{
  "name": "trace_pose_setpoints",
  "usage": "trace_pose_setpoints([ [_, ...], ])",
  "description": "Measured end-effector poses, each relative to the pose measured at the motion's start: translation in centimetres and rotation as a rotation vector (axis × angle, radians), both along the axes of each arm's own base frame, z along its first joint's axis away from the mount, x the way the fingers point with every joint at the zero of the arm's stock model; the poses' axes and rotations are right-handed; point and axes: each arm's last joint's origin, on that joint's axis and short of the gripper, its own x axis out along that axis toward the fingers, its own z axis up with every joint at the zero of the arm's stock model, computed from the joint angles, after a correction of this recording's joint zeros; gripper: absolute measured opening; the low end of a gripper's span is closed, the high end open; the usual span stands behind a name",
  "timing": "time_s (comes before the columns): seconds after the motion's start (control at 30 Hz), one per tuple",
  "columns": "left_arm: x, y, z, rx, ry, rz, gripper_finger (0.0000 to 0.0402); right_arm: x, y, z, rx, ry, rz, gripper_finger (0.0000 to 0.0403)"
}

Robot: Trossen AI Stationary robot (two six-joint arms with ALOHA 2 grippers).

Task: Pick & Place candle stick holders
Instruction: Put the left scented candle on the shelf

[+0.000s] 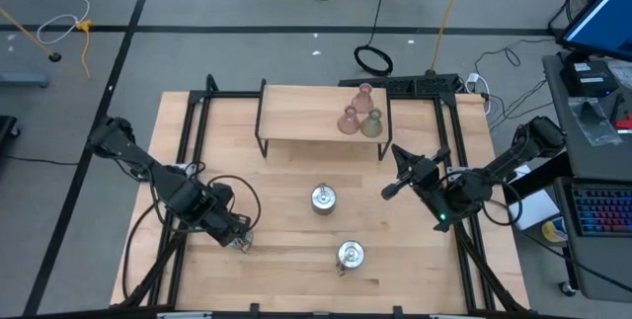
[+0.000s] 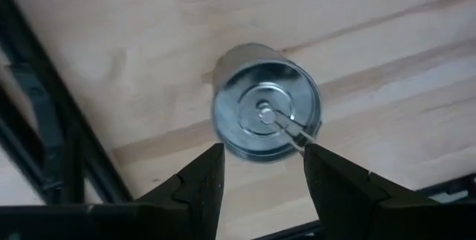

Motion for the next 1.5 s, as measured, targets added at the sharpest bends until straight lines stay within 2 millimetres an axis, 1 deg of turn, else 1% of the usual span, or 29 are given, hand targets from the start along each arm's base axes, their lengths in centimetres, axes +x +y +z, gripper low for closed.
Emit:
trace_pose_setpoints([
  [0.07,0.0,-0.1,-0.3,0.000,0.000,-0.001,0.0194,0.0,0.0,0.0,0.000,0.001,0.000,0.0000],
  [0.17,-0.1,-0.1,-0.3,0.002,0.003,0.000,0.0217,0.0,0.0,0.0,-0.001,0.001,0.000,0.0000],
  [0.47,0.0,0.0,-0.4,0.057,-0.022,-0.007,0.0328,0.0,0.0,0.0,-0.001,0.001,0.000,0.0000],
  [0.57,0.2,-0.2,-0.9,0.069,-0.006,-0.009,0.0363,0.0,0.0,0.0,-0.001,0.001,0.000,0.0000],
  [0.67,0.5,-0.5,-1.8,0.080,0.024,-0.014,0.0391,0.0,0.0,0.0,-0.001,0.001,0.000,0.0000],
  [0.73,0.7,-0.7,-2.5,0.076,0.039,-0.024,0.0397,0.0,0.0,0.0,0.000,0.001,0.000,0.0000],
  [0.9,0.8,-0.8,-4.0,0.048,0.071,-0.027,0.0384,0.0,0.0,0.0,0.000,0.001,0.000,0.0000],
  [1.0,1.0,-0.9,-4.4,0.034,0.055,-0.012,0.0382,0.0,0.0,0.0,-0.002,0.003,0.000,0.0000],
  [1.27,1.5,-1.1,-4.4,-0.004,0.010,-0.015,0.0386,0.0,0.0,0.0,0.003,-0.005,0.000,0.0000],
  [1.5,1.5,-1.1,-4.5,0.002,0.015,-0.040,0.0394,0.0,0.0,0.0,0.004,-0.006,0.000,0.0000],
])
